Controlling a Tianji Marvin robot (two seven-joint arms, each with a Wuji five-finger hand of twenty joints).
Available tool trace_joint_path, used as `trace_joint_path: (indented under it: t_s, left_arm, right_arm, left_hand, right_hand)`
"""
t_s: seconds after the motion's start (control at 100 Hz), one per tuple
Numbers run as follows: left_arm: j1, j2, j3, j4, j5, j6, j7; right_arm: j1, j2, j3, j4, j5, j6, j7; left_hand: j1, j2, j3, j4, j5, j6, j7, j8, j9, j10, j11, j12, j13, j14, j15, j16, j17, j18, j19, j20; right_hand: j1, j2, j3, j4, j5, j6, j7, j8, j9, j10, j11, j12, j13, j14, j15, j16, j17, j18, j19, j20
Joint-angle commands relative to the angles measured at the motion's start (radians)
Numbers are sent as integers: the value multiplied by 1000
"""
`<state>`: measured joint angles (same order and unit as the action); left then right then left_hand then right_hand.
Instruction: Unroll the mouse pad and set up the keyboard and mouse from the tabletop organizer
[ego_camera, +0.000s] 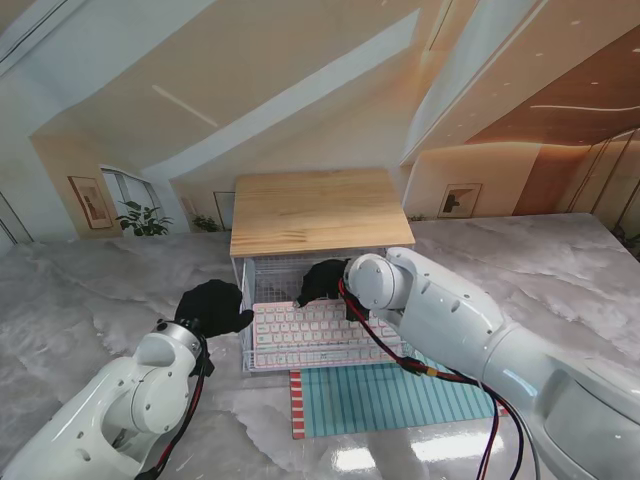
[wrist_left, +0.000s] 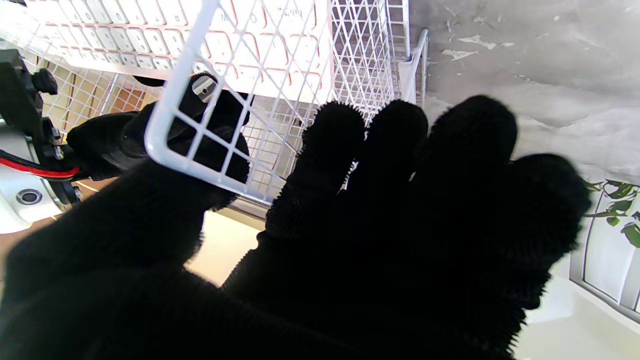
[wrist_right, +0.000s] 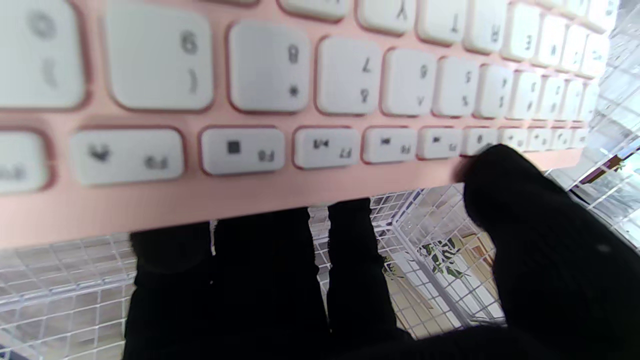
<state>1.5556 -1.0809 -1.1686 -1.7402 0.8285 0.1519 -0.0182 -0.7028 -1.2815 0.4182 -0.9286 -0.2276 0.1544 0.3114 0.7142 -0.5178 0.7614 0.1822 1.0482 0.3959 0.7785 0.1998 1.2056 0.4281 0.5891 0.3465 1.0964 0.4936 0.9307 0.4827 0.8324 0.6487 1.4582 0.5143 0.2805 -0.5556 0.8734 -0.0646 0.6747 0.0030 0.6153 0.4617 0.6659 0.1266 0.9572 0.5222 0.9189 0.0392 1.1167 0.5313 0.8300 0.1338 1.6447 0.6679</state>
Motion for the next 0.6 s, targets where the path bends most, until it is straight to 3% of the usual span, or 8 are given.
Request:
trace_joint_path:
  t_s: [0.0,0.18,0.59]
  left_arm:
    - [-2,-7,6,-2,-4,-4,-13]
    - [-2,-8,7,-2,-6,-5,-10]
    - [-3,-8,7,-2,-6,-4,-7]
  right_arm:
    - [-10,10,0,-11,9,-9,26]
    - [-10,26,15,-32,25,-39,51]
    - [-9,69,24,-110,27,-78,116]
  left_hand:
    - [40,-20,39,-29,0,4,6,-9,42,38,16,9,49,59,28,10,27,-11,52,-10]
    - [39,-19,38,-30,0,3,7,-10,42,39,16,9,49,59,28,10,28,-13,52,-10]
    - [40,-17,40,-32,0,5,7,-10,42,39,16,9,49,58,29,10,29,-12,53,-10]
  right_hand:
    - [5,-40,-30,16,44,-22,1,29,12,-17,-9,16,10,-17,-11,-2,14,-3,48,5]
    - [10,-45,-63,19,60,-29,0,60,2,-24,-29,20,-4,-16,-41,-8,-21,29,8,21]
    - [90,-118,-59,15,57,-27,-3,86,-4,-29,-38,22,-8,-27,-47,-7,-15,16,1,29]
